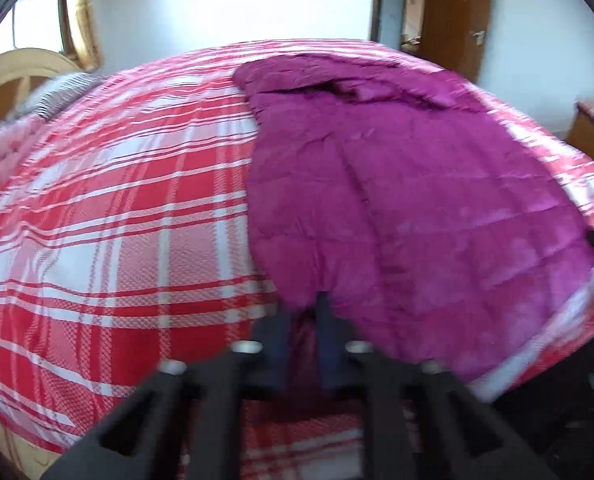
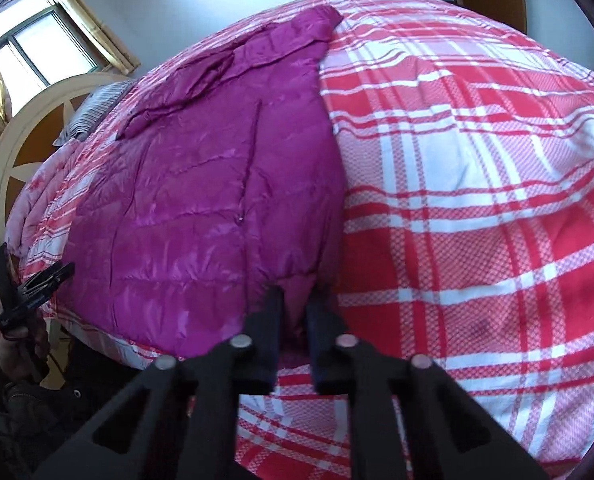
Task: Fold large clothes
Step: 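Grasp the jacket hem with both grippers and lift it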
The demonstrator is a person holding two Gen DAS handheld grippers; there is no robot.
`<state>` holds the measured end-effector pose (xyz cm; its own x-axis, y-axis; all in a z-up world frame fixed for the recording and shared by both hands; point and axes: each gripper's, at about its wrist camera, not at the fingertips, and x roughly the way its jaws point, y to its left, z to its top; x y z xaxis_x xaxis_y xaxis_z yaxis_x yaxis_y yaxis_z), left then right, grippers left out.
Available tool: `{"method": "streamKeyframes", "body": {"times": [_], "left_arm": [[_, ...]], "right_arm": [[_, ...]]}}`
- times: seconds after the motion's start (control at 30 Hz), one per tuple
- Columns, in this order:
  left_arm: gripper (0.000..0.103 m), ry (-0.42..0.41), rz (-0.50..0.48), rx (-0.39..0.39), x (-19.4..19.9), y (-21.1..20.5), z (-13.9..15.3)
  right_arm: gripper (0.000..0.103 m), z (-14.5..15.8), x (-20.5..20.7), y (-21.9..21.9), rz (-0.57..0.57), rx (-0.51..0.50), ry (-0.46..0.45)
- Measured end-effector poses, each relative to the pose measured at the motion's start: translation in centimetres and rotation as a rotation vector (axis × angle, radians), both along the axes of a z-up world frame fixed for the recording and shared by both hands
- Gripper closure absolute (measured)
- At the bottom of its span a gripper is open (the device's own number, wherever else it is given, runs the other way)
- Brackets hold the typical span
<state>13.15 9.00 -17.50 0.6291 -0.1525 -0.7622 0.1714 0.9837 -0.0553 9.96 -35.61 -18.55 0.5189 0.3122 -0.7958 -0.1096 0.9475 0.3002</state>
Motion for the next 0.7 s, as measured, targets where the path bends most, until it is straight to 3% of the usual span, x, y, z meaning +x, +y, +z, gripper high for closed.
{"method": "streamKeyframes", "body": {"times": [0.2,0.3,0.47,0.53,0.6,0.7], "left_arm": [[0.098,-0.123,-0.084,-0.161,-4.1,1.6,7.9],[0.098,-0.188,-0.134,-0.245,-6.5,2.1,12.5],[0.103,-0.336,-0.154,-0.307,-8.8,2.6,18.4],[0.103,-0.363,-0.16,-0.307,-8.0,2.7,19.3],[0.103,-0.334,-0.139,-0.278,-5.9,2.8,18.7],[0.103,-0.267,-0.084,-0.24,-4.6,3.0,16.1]], "right_arm": [[0.097,4.4,-3.7,-0.8,0.002,0.039,-0.096],[0.098,8.0,-6.7,-1.1,0.016,0.056,-0.174],[0.102,14.8,-10.9,-1.3,0.023,0.1,-0.347],[0.102,17.1,-11.8,-1.8,0.014,0.117,-0.422],[0.102,19.2,-11.1,-1.6,0.018,0.131,-0.488],[0.1,18.6,-8.5,-1.1,0.029,0.048,-0.438]]}}
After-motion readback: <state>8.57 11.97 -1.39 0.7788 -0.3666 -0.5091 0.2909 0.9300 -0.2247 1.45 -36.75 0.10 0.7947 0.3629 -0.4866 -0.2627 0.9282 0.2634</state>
